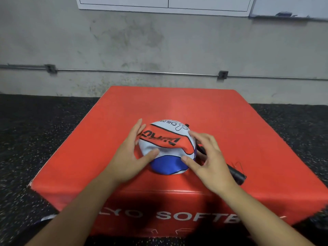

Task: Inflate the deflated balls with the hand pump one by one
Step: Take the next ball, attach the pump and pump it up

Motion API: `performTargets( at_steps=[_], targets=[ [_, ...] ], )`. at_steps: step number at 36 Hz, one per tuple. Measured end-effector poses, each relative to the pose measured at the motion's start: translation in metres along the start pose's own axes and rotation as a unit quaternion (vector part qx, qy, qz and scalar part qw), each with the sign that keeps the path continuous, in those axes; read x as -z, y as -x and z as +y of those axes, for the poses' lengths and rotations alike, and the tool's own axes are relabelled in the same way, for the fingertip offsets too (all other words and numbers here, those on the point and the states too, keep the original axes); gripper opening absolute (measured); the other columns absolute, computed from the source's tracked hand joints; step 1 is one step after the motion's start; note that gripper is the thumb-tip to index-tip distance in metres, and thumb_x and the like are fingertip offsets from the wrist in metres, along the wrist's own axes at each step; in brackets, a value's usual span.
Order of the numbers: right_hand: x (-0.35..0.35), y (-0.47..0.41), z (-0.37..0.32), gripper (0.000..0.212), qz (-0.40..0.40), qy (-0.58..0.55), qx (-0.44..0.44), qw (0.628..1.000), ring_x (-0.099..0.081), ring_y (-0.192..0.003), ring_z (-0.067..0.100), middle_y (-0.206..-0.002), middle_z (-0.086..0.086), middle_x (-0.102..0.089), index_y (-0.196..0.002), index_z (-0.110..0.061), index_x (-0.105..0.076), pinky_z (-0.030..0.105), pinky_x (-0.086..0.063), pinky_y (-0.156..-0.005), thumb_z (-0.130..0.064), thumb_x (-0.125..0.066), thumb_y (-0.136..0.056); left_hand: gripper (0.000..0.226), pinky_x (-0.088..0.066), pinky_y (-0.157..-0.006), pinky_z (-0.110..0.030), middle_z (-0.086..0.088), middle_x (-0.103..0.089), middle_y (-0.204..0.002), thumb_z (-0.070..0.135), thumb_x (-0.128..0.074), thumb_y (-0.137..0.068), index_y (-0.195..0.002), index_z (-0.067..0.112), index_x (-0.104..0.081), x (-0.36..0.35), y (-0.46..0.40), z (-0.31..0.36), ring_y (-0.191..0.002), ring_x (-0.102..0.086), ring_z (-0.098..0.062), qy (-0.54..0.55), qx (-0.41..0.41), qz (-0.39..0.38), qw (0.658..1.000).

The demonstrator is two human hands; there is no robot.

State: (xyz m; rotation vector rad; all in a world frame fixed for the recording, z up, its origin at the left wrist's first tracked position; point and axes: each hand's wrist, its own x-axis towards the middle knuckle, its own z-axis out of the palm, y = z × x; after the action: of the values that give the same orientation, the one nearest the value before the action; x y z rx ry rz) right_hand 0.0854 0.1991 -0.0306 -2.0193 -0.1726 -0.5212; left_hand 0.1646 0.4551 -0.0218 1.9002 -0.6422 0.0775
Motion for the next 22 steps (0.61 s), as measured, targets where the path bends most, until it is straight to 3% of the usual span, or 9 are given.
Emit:
performTargets(
  at_steps=[4, 8, 13, 17, 19, 22],
  targets=[
    [0.005, 0.004, -0.005, 0.055, 0.004, 0.002, 0.026, 1.000, -0.057, -0.128, 0.023, -0.129, -0.008, -0.051, -0.142, -0.030, -0.062, 0.047, -0.055, -0.103, -0.026, -0.082, -0.091, 0.107, -0.043, -0.115, -0.024, 0.018, -0.048, -0.148, 0.066, -0.071, -0.076, -0.164, 0.031, -0.021, -0.004, -0.004, 0.009, -0.138, -0.046, 0.009, 0.031, 0.017, 0.043, 0.998],
    [0.011, 0.010, -0.017, 0.035, -0.008, 0.071, 0.094, 0.993, -0.061, -0.121, 0.023, -0.125, -0.011, -0.057, -0.132, -0.028, -0.071, 0.047, -0.052, -0.098, -0.034, -0.069, -0.097, 0.124, -0.041, -0.118, -0.032, 0.013, -0.048, -0.152, 0.070, -0.081, -0.062, -0.165, 0.036, -0.020, -0.002, -0.003, 0.011, -0.136, -0.050, 0.005, 0.021, 0.023, 0.041, 0.999],
    [0.019, 0.018, -0.026, 0.024, -0.033, 0.118, 0.155, 0.980, -0.062, -0.117, 0.017, -0.124, -0.012, -0.063, -0.123, -0.026, -0.075, 0.033, -0.048, -0.098, -0.027, -0.065, -0.102, 0.142, -0.037, -0.122, -0.044, 0.022, -0.044, -0.153, 0.083, -0.088, -0.044, -0.162, 0.049, -0.016, -0.001, -0.001, 0.009, -0.141, -0.047, 0.000, 0.001, 0.025, 0.016, 1.000],
    [0.015, 0.017, -0.028, 0.031, -0.010, 0.013, 0.057, 0.998, -0.064, -0.114, 0.019, -0.120, -0.010, -0.066, -0.125, -0.026, -0.070, 0.019, -0.053, -0.083, -0.009, -0.070, -0.099, 0.141, -0.040, -0.119, -0.044, 0.023, -0.046, -0.148, 0.078, -0.091, -0.046, -0.162, 0.049, -0.016, -0.002, 0.000, 0.014, -0.138, -0.050, -0.003, 0.004, 0.017, 0.009, 1.000],
    [0.010, 0.014, -0.026, 0.042, 0.022, -0.030, -0.024, 0.999, -0.062, -0.117, 0.012, -0.125, -0.011, -0.064, -0.131, -0.037, -0.063, 0.015, -0.051, -0.083, -0.019, -0.076, -0.095, 0.141, -0.039, -0.120, -0.042, 0.023, -0.045, -0.149, 0.075, -0.093, -0.047, -0.163, 0.048, -0.016, -0.003, 0.000, 0.017, -0.139, -0.048, -0.002, -0.001, 0.008, 0.007, 1.000],
    [0.009, 0.011, -0.025, 0.056, -0.042, -0.125, -0.166, 0.977, -0.059, -0.125, -0.003, -0.130, -0.017, -0.067, -0.138, -0.050, -0.052, 0.018, -0.046, -0.103, -0.045, -0.075, -0.087, 0.139, -0.037, -0.122, -0.038, 0.020, -0.043, -0.152, 0.066, -0.095, -0.050, -0.164, 0.044, -0.018, -0.003, 0.002, 0.020, -0.142, -0.045, 0.000, 0.011, -0.002, 0.004, 1.000]
  ],
)
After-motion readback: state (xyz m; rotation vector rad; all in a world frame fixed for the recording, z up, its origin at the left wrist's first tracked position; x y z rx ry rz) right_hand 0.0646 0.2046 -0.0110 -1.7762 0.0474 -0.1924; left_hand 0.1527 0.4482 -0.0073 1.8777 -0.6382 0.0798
